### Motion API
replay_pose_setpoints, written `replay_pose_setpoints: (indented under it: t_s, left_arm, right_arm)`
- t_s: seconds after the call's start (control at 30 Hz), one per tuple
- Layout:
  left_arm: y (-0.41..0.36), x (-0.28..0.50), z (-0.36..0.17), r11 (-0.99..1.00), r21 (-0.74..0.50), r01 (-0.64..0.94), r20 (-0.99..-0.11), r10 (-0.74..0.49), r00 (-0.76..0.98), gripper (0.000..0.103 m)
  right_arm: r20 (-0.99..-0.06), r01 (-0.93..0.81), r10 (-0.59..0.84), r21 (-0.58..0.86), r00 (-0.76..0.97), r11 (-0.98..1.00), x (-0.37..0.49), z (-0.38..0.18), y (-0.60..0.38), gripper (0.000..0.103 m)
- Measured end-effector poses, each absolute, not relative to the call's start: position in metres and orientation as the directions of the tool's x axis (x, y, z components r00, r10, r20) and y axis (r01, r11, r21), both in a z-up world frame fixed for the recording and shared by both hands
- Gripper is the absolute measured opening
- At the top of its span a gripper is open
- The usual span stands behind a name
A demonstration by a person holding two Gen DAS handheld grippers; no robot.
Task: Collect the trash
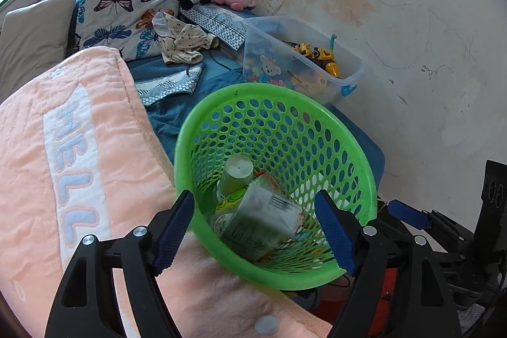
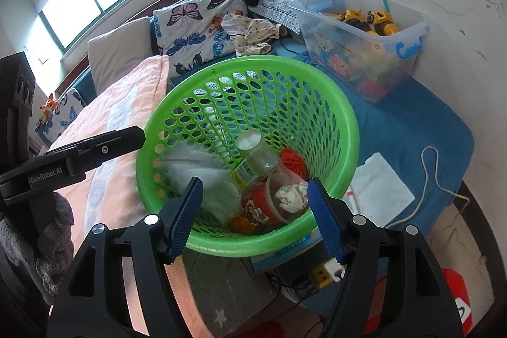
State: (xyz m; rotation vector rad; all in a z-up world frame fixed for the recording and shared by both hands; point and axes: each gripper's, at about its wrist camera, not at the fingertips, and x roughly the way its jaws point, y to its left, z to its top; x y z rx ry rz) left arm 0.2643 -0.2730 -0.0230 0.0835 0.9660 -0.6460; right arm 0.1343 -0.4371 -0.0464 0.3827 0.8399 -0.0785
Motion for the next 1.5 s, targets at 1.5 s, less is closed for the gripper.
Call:
replay_pose_setpoints:
  t_s: [1.5]
  left_arm:
    - [-0.059, 0.151, 0.023, 0.96, -0.071, 0.272, -0.677, -0.247, 0.693, 0.096]
  right_arm:
    - [-0.639, 0.033, 0.073, 0.152, 0.765, 0.988, 0.069, -0.011, -0.295, 0.096]
